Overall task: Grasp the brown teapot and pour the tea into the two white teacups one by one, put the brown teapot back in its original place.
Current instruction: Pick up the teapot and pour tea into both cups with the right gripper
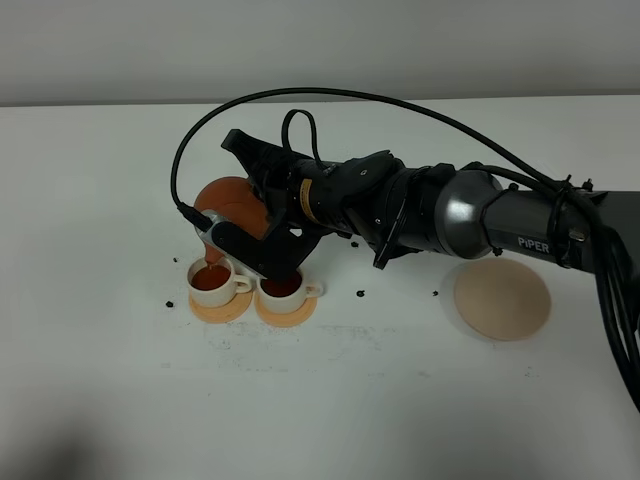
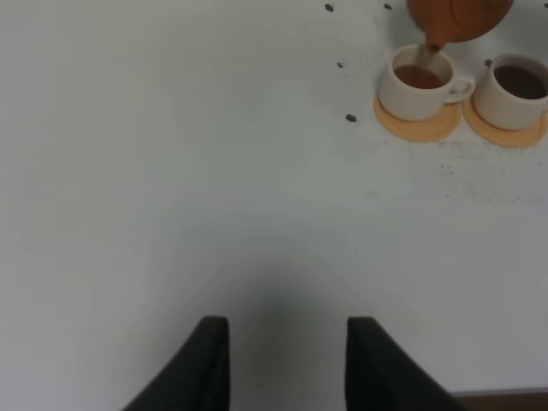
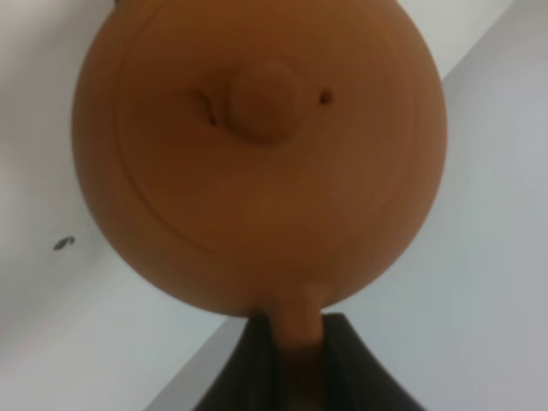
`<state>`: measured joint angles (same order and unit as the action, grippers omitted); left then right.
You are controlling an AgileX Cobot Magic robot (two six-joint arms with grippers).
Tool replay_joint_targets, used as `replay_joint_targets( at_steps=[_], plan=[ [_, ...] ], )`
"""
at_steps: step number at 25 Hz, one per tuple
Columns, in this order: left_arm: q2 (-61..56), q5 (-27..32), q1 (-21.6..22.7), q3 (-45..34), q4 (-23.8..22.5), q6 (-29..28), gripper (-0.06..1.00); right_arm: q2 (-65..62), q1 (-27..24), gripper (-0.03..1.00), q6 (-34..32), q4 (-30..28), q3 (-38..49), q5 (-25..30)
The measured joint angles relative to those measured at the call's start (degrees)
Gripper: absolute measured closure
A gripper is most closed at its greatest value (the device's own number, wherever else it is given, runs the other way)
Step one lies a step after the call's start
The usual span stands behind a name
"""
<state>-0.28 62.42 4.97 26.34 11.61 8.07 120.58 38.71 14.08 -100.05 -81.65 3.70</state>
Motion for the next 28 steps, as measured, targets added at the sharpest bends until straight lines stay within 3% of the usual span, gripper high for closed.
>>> replay_joint_targets(
  at_steps=[28],
  plan=[
    [0.00, 0.00, 0.00, 0.00, 0.00, 0.00, 0.63, 0.00, 0.19, 0.88, 2.92, 0.00, -0.42, 1.47]
  ],
)
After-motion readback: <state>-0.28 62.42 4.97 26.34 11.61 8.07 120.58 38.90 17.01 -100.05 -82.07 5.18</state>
